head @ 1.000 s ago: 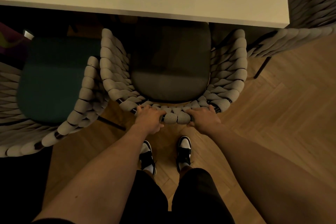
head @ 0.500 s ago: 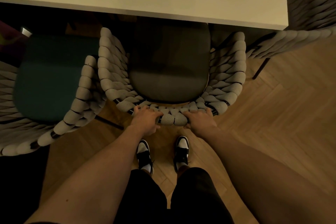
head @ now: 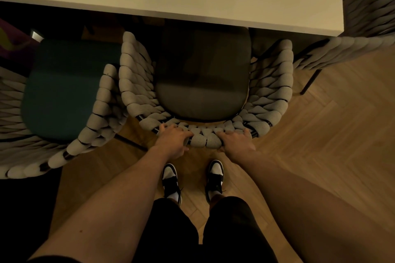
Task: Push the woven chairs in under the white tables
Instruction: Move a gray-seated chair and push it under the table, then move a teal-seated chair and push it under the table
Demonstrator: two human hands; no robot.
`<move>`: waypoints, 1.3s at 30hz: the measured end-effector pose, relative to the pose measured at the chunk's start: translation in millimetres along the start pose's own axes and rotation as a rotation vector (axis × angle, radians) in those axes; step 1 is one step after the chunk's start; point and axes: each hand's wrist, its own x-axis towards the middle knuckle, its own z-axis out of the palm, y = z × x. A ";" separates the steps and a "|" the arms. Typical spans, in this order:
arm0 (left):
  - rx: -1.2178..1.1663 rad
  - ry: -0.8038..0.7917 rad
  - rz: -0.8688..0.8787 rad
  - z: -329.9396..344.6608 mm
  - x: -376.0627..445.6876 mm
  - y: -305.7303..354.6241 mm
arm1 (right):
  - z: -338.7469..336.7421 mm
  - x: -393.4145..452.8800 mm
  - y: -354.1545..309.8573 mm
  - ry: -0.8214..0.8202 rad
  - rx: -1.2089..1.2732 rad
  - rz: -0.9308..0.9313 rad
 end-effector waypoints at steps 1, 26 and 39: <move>0.001 -0.006 0.001 -0.5 0.2 0.0 | 0.0 0.0 -0.2 0.000 -0.001 0.002; -0.151 0.015 -0.034 0.1 -3.2 -6.9 | -5.6 -12.5 -10.9 -0.078 -0.032 -0.018; -0.695 0.284 -0.319 16.4 -94.8 -16.2 | -48.5 -38.7 -77.7 -0.029 -0.034 -0.191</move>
